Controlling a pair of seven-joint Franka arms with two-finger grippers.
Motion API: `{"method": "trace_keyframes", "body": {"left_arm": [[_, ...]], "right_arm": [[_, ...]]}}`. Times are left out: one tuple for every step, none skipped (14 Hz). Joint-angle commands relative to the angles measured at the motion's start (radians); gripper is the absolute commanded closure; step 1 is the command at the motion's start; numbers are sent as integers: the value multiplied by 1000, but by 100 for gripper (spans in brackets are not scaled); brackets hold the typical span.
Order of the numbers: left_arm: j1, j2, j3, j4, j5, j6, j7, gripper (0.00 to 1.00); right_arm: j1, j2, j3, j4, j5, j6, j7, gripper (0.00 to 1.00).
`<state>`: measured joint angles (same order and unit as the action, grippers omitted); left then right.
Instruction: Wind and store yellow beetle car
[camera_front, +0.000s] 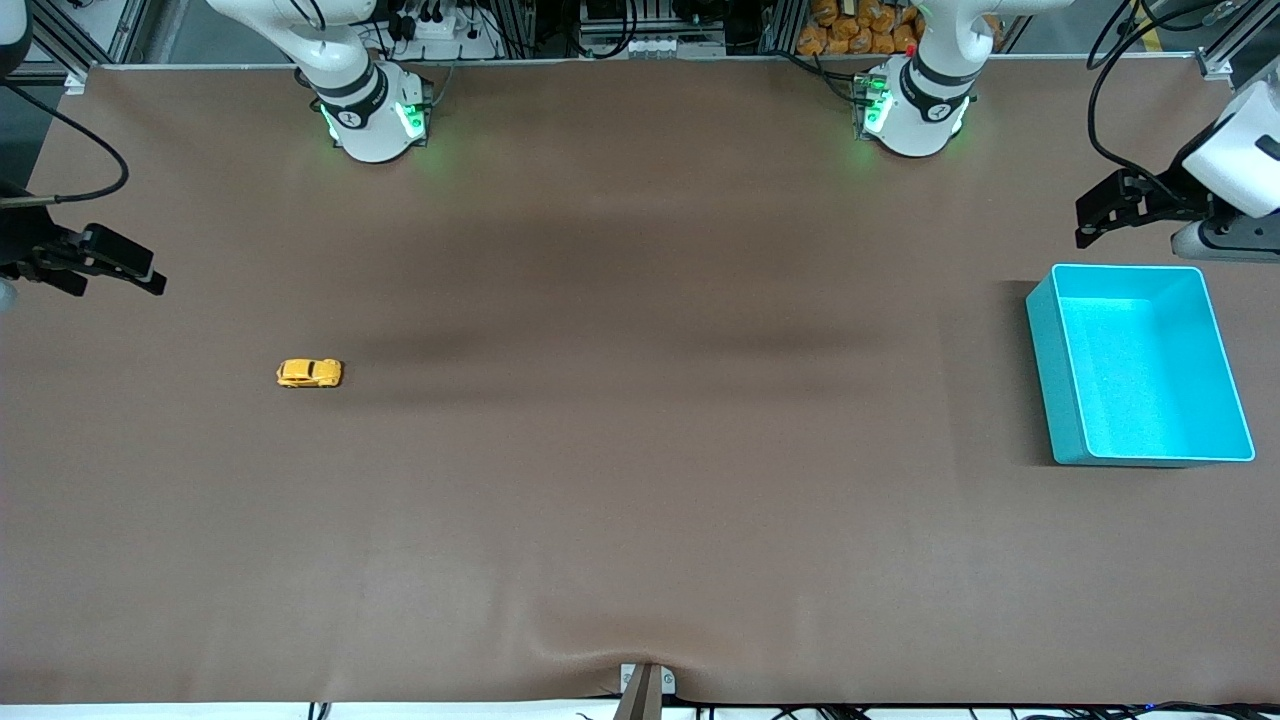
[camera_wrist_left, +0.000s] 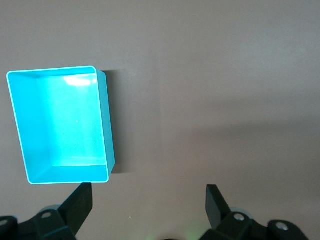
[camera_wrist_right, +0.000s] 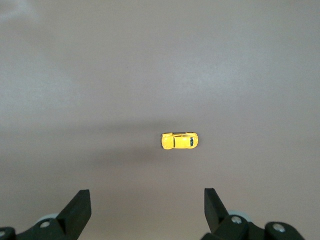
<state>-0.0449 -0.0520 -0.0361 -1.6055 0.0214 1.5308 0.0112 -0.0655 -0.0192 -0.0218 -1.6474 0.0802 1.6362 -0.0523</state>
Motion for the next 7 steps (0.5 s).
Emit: {"method": "trace_keyframes", "body": {"left_arm": [[11, -23, -4, -19, -32, 14, 9, 0], [10, -23, -4, -17, -32, 14, 9, 0], [11, -23, -4, -19, -32, 14, 9, 0], [11, -23, -4, -17, -32, 14, 9, 0], [10, -23, -4, -17, -32, 14, 9, 0], [10, -20, -4, -14, -32, 14, 9, 0], [11, -17, -4, -13, -31, 15, 22, 0]], "right_arm": [[-8, -10, 6, 14, -2, -13, 2, 0], [-7, -8, 8, 21, -3, -15, 0, 0], [-7, -5, 8, 35, -8, -15, 2, 0], [-7, -5, 9, 35, -10, -18, 2, 0], [-4, -5, 10, 35, -10, -30, 2, 0], [-2, -5, 11, 35, -10, -39, 2, 0], [-4, -5, 10, 41, -10, -44, 2, 0]]}}
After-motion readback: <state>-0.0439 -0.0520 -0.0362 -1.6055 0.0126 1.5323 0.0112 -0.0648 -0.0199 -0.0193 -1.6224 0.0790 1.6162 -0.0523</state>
